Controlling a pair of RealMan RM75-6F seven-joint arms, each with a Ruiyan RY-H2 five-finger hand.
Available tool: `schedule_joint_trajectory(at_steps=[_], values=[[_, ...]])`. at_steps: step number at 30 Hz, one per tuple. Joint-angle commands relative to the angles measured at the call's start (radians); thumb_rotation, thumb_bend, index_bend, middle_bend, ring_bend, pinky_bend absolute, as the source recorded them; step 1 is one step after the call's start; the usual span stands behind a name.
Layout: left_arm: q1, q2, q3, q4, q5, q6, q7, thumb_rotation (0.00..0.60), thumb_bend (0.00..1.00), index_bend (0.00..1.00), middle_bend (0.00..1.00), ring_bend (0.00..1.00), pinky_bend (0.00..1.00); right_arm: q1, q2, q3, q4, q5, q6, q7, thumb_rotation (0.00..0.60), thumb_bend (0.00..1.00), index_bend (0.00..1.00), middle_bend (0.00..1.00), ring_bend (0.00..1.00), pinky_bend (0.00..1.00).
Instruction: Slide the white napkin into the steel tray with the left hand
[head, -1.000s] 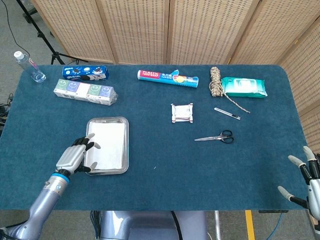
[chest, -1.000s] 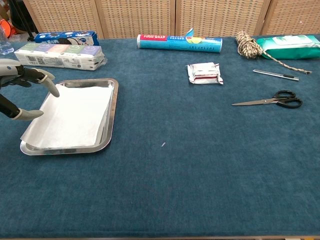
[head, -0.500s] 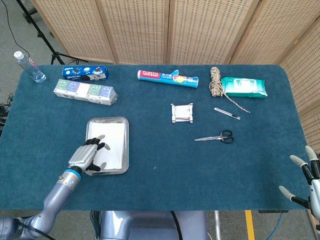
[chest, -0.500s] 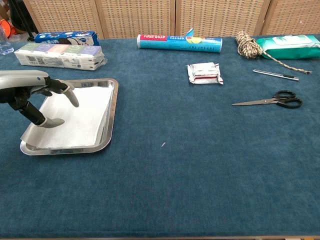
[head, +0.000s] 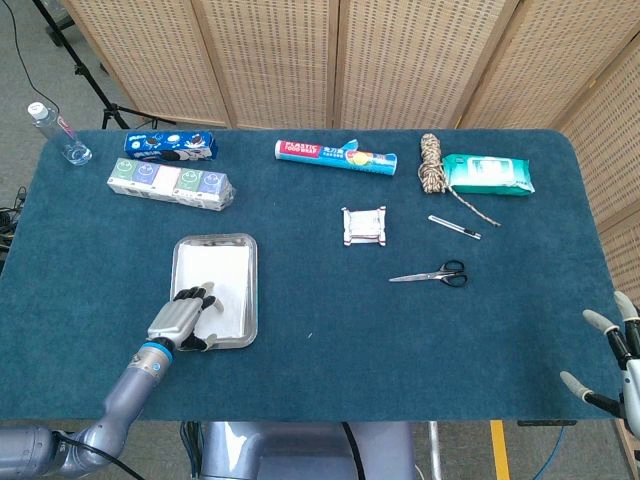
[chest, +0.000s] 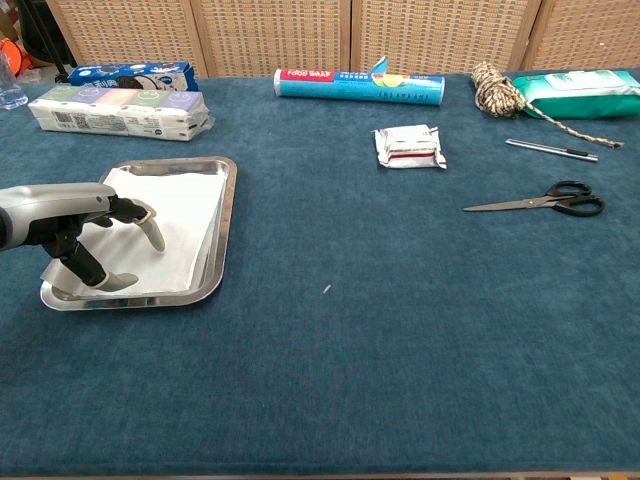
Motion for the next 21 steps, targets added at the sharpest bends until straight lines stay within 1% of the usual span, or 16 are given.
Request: schedule_joint_trajectory(at_steps=[1,21], values=[[-0.003,-0.005,0.003,0.003,0.000,0.005,-0.001,0.600,0.36,0.32,0.00,0.00,0.00,0.000,-0.001,0.000,0.001,0.000,0.000,0.000,0.600,0.05,0.21,0.00,0.00,0.00],[-0.017,-0.036,0.014,0.022,0.003,0.035,0.002,0.600,0.36,0.32,0.00,0.00,0.00,-0.003,0.001,0.001,0.003,-0.002,0.006,0.006,0.600,0.05,0.21,0.00,0.00,0.00]])
